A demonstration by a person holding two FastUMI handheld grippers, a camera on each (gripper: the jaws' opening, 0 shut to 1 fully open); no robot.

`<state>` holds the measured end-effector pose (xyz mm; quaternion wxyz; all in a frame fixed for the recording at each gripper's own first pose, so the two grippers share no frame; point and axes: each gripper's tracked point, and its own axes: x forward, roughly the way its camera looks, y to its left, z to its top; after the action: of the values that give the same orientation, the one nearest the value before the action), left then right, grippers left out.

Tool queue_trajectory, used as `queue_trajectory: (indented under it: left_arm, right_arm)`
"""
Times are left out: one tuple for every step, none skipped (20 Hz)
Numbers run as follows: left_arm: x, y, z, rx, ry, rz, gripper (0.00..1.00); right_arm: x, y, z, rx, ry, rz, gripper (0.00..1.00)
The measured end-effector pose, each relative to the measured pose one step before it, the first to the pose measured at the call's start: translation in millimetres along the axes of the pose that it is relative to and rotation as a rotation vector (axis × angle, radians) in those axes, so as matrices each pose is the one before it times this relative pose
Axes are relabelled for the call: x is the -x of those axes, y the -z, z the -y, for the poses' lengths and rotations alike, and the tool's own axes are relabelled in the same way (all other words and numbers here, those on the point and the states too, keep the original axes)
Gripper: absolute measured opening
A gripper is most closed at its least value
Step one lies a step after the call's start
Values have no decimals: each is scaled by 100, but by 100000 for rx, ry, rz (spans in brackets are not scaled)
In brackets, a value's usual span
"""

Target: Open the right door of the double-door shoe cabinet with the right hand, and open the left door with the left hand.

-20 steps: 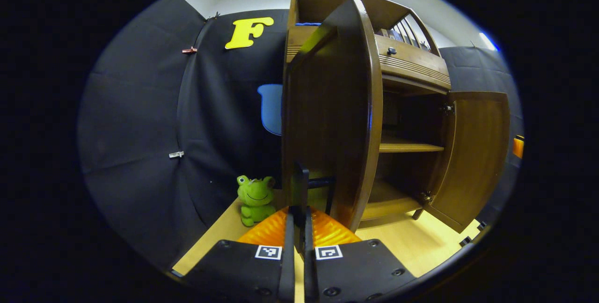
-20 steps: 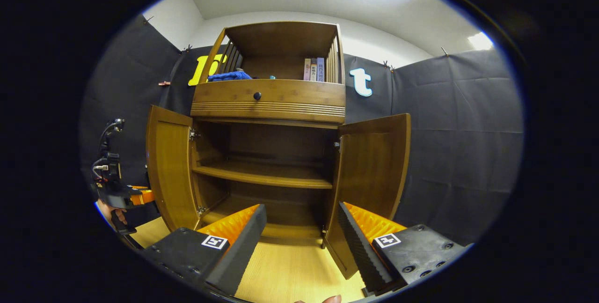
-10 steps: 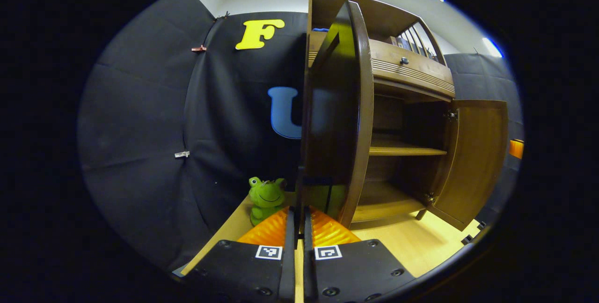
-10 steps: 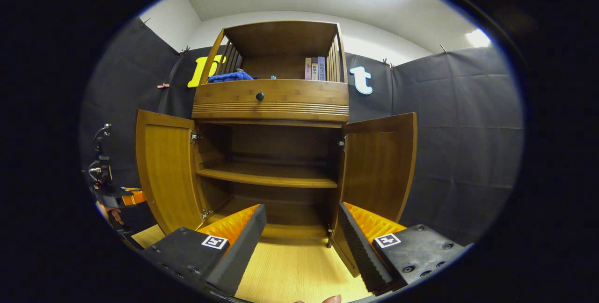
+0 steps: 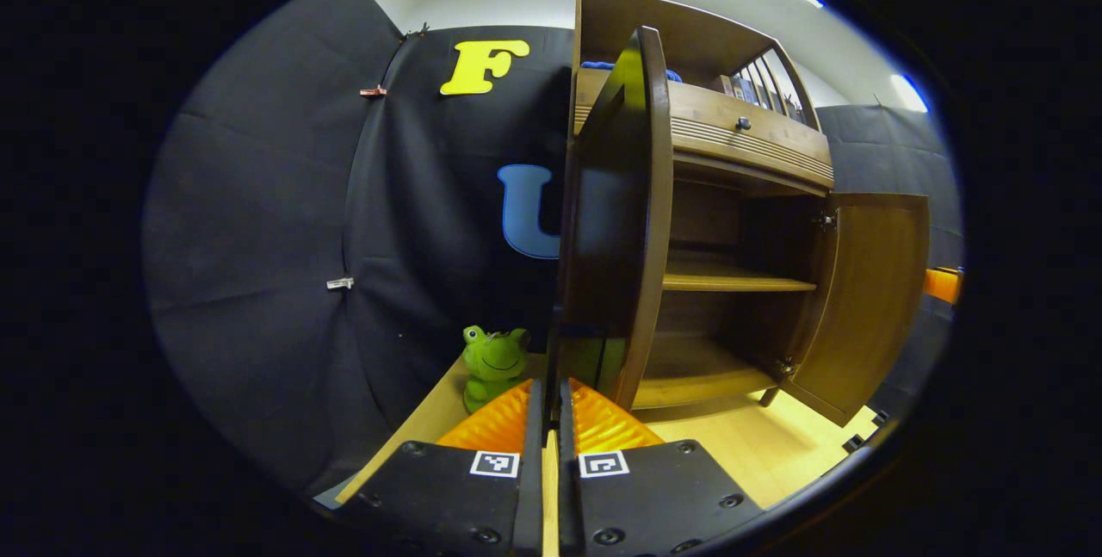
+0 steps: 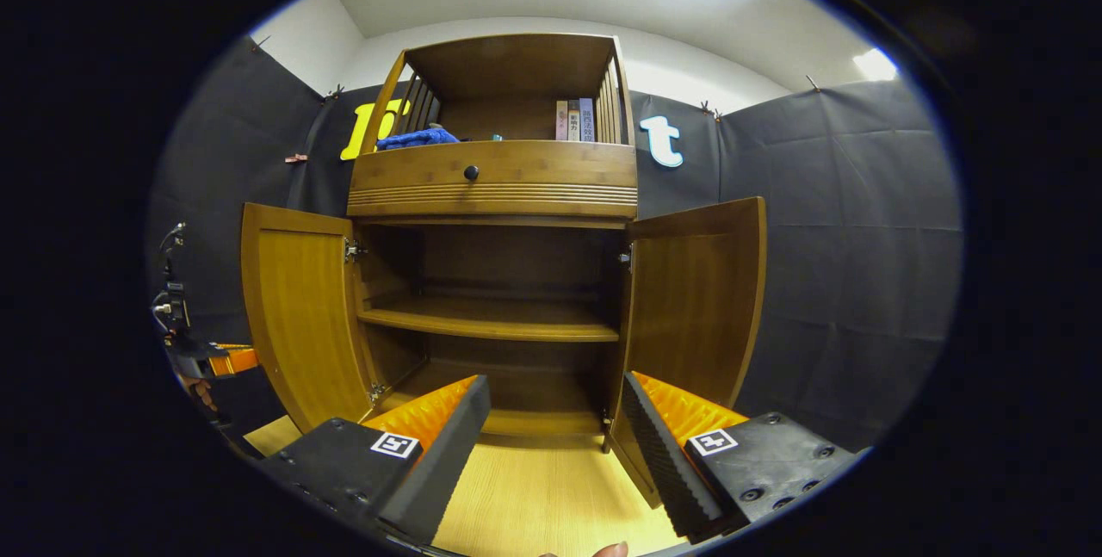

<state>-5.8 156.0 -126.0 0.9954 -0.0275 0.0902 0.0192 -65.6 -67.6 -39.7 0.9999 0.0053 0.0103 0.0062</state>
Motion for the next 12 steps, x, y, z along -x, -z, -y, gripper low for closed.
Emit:
queue_trajectory:
  left_arm:
    - [489,22,253,-266,-96,359,11]
    - [518,-26,-10,-590,-966,459,12]
    - [389,-165,196,-348,-477,487,17]
    - [394,30,120,-608,-1052,510,20]
    - [488,-186,56,-815,-1063,777,31]
    - [476,-409,82,-740,-862,1827,42]
    - [517,-576,178,-863,-917,2724,54]
    - [414,-403,118,-894,-616,2298,65]
    - [304,-167,107,-1212,-876,848,76]
    - [257,117,-7,-1393,-1118,-290,81]
    - [305,121,304,-786,-85,-715,89]
    - [257,-182,624,379,806,-235,90]
  right_arm:
    - [-52,-15,145,46,-231,62,98]
    - [-194,74,214,-361,-399,-577,98]
    - [-61,118,63,-674,-706,-266,98]
    - [-106,36,54,-291,-648,-231,98]
    - [-8,25,122,268,-476,-107,98]
    - [-54,12,66,294,-429,8,98]
    - [-45,-6,46,12,-800,27,98]
    - [44,126,54,-253,-517,-88,98]
    - [-69,48,103,-487,-396,-68,99]
    - [103,-107,-6,-556,-394,125,98]
    - [-52,-147,36,-456,-196,264,98]
    - [-36,32,75,-302,-3,158,98]
